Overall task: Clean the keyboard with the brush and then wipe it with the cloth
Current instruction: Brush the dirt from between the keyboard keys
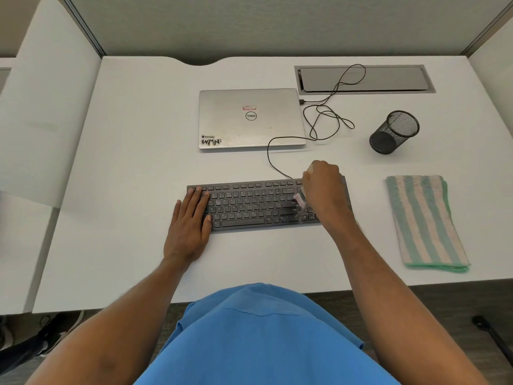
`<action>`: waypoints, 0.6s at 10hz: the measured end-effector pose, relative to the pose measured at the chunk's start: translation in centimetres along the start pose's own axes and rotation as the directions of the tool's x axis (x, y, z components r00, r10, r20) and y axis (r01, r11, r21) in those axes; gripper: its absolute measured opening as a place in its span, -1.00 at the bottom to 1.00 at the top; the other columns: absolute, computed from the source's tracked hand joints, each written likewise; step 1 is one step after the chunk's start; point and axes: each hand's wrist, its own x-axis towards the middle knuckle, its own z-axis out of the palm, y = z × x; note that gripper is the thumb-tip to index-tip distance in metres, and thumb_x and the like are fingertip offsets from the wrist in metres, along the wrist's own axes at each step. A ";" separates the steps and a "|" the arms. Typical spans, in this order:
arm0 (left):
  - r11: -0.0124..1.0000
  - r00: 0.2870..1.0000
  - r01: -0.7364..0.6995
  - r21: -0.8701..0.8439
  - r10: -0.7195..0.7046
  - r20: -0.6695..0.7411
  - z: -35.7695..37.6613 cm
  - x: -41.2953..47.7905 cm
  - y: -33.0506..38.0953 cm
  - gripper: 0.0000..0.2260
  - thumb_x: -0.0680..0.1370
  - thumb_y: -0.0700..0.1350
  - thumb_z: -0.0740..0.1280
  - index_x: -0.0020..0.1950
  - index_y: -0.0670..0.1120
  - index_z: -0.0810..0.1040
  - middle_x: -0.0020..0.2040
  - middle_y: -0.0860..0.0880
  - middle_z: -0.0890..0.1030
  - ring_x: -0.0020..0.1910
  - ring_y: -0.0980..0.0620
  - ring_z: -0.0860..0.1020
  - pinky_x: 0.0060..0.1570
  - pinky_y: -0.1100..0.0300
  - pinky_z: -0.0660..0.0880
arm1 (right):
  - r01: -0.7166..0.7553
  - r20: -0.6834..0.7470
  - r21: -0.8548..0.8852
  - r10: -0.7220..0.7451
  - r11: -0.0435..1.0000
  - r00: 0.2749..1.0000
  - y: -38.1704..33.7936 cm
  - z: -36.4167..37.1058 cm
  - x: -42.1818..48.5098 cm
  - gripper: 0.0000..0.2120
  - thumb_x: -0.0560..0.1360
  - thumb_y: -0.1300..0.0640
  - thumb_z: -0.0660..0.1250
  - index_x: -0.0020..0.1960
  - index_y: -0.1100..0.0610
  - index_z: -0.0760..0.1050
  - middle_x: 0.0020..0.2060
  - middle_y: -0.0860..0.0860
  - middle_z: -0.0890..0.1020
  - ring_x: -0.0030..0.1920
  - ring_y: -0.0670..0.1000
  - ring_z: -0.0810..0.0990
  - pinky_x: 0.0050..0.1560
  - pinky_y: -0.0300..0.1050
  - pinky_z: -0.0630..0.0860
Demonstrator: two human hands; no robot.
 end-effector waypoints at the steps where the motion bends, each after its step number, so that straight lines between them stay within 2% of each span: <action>1: 1.000 1.000 0.002 -0.003 -0.002 -0.002 -0.1 0.0 0.1 -0.45 0.72 0.03 0.03 0.73 -0.02 0.12 0.74 0.02 0.08 0.72 0.08 -0.06 0.68 -0.13 0.00 | 0.028 -0.060 0.106 -0.022 0.994 0.998 -0.2 0.8 -0.1 -0.72 0.65 0.17 0.21 -0.24 0.16 0.39 -0.36 0.04 0.49 -0.37 0.02 0.44 -0.49 -0.21 0.18; 2: 1.000 1.000 -0.002 -0.002 0.002 0.001 0.0 0.0 0.1 -0.45 0.72 0.03 0.03 0.73 -0.02 0.12 0.74 0.02 0.08 0.72 0.08 -0.06 0.68 -0.13 -0.01 | 0.029 -0.015 0.245 -0.026 0.969 1.000 -0.2 1.6 -0.3 -0.71 0.66 0.20 0.21 -0.25 0.18 0.38 -0.38 0.03 0.49 -0.43 0.00 0.55 -0.47 -0.13 0.45; 3: 1.000 1.000 -0.003 -0.002 0.003 0.004 0.0 0.0 0.0 -0.45 0.72 0.03 0.02 0.74 -0.01 0.11 0.74 0.02 0.07 0.72 0.08 -0.07 0.68 -0.14 0.00 | 0.012 0.080 0.160 -0.025 0.987 0.996 0.4 1.3 -0.4 -0.76 0.63 0.26 0.23 -0.22 0.19 0.43 -0.44 0.01 0.50 -0.44 -0.07 0.57 -0.50 -0.18 0.44; 4: 1.000 1.000 -0.002 -0.002 0.002 0.003 0.1 0.0 -0.1 -0.45 0.72 0.03 0.02 0.74 0.00 0.10 0.74 0.03 0.06 0.72 0.08 -0.06 0.68 -0.14 0.00 | 0.022 0.126 0.053 -0.029 0.998 0.992 0.5 0.7 -0.1 -0.80 0.54 0.33 0.34 -0.23 0.18 0.43 -0.34 0.09 0.58 -0.37 0.02 0.60 -0.48 -0.22 0.36; 5: 1.000 1.000 0.001 -0.002 -0.001 0.007 0.1 0.0 0.0 -0.45 0.72 0.03 0.02 0.74 0.00 0.10 0.74 0.03 0.06 0.72 0.08 -0.07 0.68 -0.13 -0.01 | 0.149 0.197 0.068 -0.160 0.986 0.967 -0.1 0.3 0.0 -0.76 0.44 0.29 0.52 -0.26 0.18 0.46 -0.20 0.09 0.63 -0.27 0.01 0.60 -0.36 -0.22 0.45; 6: 1.000 1.000 0.001 -0.001 -0.001 0.006 0.1 0.0 0.0 -0.45 0.72 0.03 0.02 0.74 0.00 0.10 0.74 0.03 0.06 0.72 0.09 -0.07 0.68 -0.13 -0.01 | 0.140 0.237 0.300 -0.216 0.944 0.947 -1.5 0.0 -0.7 -0.93 0.54 0.35 0.39 -0.12 0.28 0.56 -0.21 0.00 0.58 -0.24 -0.09 0.59 -0.40 -0.44 0.43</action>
